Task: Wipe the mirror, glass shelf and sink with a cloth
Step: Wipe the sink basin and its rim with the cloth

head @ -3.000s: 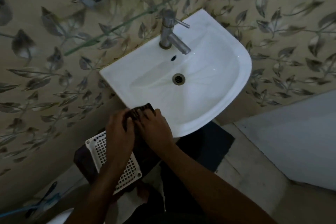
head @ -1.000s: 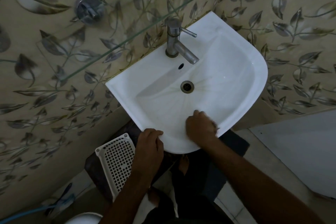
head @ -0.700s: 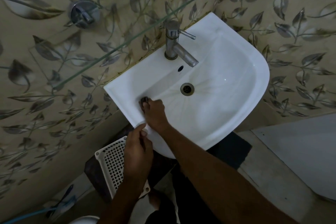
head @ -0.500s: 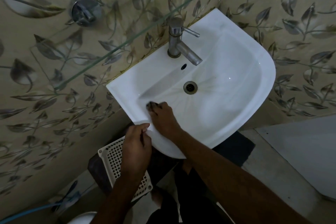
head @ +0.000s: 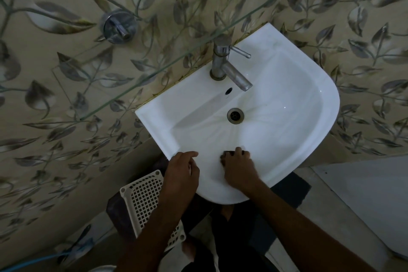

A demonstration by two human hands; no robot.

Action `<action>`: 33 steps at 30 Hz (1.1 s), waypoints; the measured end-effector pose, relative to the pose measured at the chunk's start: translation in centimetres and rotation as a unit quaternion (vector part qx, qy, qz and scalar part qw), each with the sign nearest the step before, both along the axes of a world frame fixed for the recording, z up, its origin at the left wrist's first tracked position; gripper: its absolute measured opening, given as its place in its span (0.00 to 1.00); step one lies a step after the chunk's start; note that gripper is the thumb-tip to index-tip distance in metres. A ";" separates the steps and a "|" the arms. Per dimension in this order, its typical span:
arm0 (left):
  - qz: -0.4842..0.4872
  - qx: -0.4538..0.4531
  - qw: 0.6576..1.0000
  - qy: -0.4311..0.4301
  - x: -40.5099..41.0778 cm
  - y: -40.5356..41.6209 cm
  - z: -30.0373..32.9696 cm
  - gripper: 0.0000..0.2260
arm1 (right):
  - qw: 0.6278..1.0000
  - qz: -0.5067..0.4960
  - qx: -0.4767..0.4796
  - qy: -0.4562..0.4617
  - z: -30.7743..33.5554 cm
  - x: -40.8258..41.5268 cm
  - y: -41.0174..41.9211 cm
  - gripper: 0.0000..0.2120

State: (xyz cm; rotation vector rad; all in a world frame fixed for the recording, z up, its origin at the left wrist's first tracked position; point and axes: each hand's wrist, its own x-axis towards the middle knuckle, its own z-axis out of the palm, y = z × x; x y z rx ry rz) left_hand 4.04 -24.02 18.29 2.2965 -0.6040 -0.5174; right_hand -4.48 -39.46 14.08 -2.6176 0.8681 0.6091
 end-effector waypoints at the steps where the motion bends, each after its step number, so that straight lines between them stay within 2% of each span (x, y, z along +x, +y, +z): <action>1: -0.001 0.000 1.000 -0.002 0.0 0.0 0.0 0.11 | 0.999 -0.011 0.042 -0.033 -0.3 1.1 1.2 0.18; 4: -0.005 0.003 1.000 -0.011 0.2 0.0 -0.3 0.11 | 0.978 -0.034 0.116 -0.173 -2.3 4.7 4.3 0.18; 8: 0.005 0.004 1.000 -0.009 0.7 -0.3 0.0 0.12 | 0.946 -0.090 0.183 -0.252 -3.3 8.5 4.7 0.18; 12: 0.011 -0.009 0.999 -0.036 0.9 -1.1 0.9 0.17 | 0.969 -0.046 0.071 -0.234 -6.3 10.0 3.0 0.20; 16: 0.006 0.005 1.000 -0.004 0.6 -1.5 -0.1 0.20 | 0.973 -0.095 0.038 -0.207 -8.3 9.7 -0.6 0.22; 21: 0.020 -0.014 1.000 0.018 0.1 -1.1 -0.2 0.20 | 0.963 -0.142 -0.077 -0.214 -10.2 9.7 -7.6 0.25; 23: 0.020 -0.016 0.999 0.024 0.0 -0.5 -0.4 0.20 | 0.968 -0.146 -0.091 -0.182 -9.7 9.9 -9.3 0.26; 28: 0.016 -0.023 0.999 0.023 -0.3 0.6 -0.8 0.17 | 0.961 -0.175 -0.046 -0.208 -9.1 10.6 -6.5 0.20; 33: -0.016 -0.031 0.999 0.021 0.4 -0.3 -0.7 0.16 | 0.969 -0.019 0.102 -0.225 -7.3 9.2 0.6 0.15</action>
